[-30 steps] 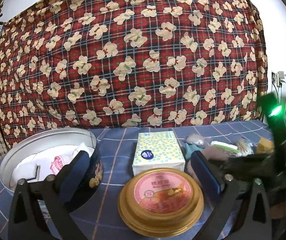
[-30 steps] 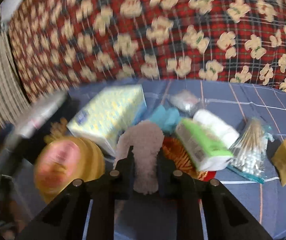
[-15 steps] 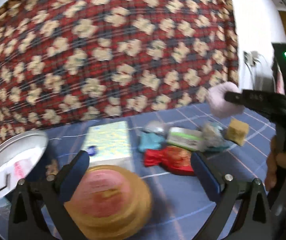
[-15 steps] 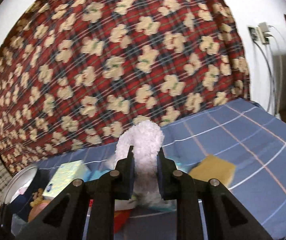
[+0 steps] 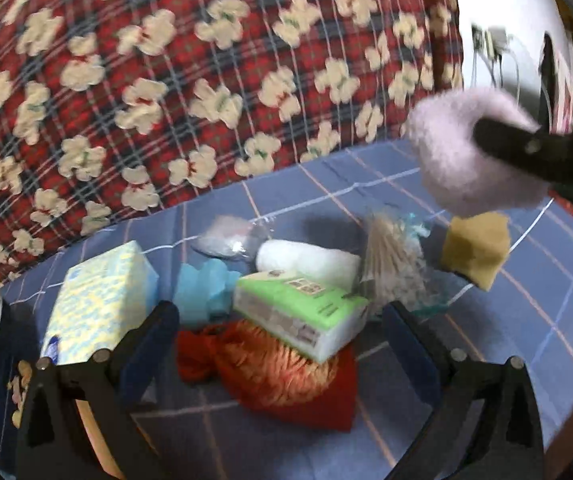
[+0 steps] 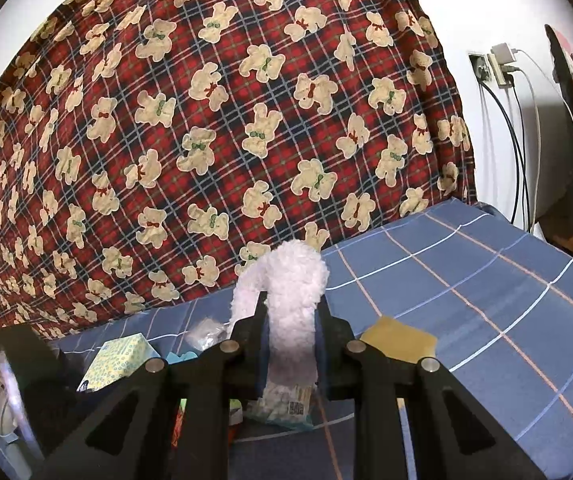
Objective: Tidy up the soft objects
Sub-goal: 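Grasp the pink fluffy puff with the right tool while the left tool grasps the green tissue pack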
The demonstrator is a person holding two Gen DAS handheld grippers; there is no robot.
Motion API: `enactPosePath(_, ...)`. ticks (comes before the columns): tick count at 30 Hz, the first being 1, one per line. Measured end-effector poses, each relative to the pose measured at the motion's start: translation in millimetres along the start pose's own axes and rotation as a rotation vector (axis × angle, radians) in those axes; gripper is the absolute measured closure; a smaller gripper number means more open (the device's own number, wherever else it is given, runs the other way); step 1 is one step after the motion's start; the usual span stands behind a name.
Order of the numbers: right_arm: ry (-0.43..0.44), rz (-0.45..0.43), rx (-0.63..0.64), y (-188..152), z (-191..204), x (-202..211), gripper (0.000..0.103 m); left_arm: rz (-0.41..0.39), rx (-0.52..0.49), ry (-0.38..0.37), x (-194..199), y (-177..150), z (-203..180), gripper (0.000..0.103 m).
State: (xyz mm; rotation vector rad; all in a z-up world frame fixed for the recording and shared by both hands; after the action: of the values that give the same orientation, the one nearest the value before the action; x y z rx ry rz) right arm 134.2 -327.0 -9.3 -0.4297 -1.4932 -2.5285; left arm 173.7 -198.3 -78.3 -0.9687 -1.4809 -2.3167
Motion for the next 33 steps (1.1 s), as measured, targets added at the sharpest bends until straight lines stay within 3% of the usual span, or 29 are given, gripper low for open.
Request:
enactPosePath(5, 0.002, 0.014, 0.001, -3, 1, -3, 0.082, 0.060, 0.038, 0.002, -25, 3, 3, 0.001)
enactPosePath(8, 0.004, 0.027, 0.012, -5, 4, -5, 0.081, 0.107, 0.076, -0.056, -39, -1, 3, 0.020)
enactPosePath(12, 0.000, 0.021, 0.017, -5, 4, -4, 0.081, 0.093, 0.144, -0.116, -39, -4, 9, 0.021)
enactPosePath(15, -0.009, 0.019, 0.014, -5, 1, -4, 0.081, 0.036, 0.170, -0.113, -28, -2, 10, 0.022)
enactPosePath(18, -0.014, 0.012, 0.008, -4, -1, -4, 0.081, -0.101, 0.212, -0.114, -1, 1, 17, 0.022)
enactPosePath(24, -0.026, -0.005, -0.004, -1, -5, -3, 0.082, -0.248, 0.201, -0.105, 45, -4, 21, 0.021)
enactPosePath(33, -0.061, -0.027, 0.106, -13, 9, -3, 0.082, -0.335, 0.130, -0.005, 78, -16, 29, 0.021)
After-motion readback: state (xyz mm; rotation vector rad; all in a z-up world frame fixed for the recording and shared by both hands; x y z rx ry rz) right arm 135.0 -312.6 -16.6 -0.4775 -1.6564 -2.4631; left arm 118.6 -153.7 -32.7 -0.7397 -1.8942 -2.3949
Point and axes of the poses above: each gripper's, at about its wrist camera, not at the fingertips, and x roughly against the way its jaws point, z to its left, y to its top, the point moved 8 cm from there along -x, roughly the way its jaws point, and after that the axes turned 9 degrees about -x, right-handed, at the moved point
